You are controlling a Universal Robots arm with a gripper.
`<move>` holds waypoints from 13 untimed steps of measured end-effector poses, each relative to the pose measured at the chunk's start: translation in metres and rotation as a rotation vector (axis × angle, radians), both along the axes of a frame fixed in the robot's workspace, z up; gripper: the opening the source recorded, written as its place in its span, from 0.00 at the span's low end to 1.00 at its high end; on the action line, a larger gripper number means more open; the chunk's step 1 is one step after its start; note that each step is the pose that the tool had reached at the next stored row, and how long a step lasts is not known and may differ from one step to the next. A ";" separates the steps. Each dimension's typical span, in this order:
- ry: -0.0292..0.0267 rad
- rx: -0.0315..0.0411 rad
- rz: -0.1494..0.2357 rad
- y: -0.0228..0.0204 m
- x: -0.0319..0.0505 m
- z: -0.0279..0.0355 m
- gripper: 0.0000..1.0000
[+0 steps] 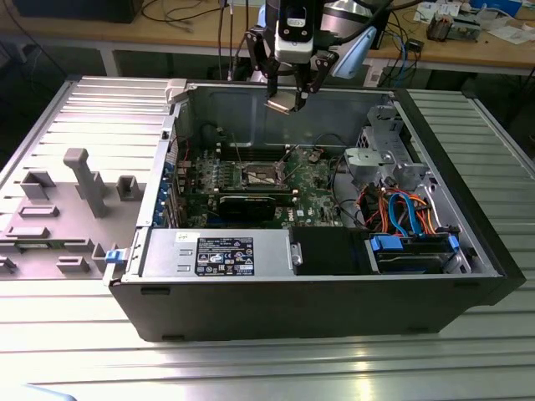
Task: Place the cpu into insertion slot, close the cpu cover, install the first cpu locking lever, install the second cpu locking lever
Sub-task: 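Place the cpu into insertion slot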
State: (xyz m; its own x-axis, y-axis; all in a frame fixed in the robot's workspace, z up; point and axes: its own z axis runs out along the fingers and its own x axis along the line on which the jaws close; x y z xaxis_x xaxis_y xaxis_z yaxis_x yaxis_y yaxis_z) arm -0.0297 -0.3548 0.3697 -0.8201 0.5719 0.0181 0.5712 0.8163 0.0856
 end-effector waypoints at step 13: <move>0.0000 0.0000 -0.015 0.0000 -0.0001 -0.0003 0.54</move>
State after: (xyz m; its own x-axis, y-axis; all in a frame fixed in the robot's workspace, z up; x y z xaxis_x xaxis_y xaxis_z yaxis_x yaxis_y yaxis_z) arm -0.0299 -0.3548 0.3694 -0.8113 0.5844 0.0181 0.5836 0.8075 0.0856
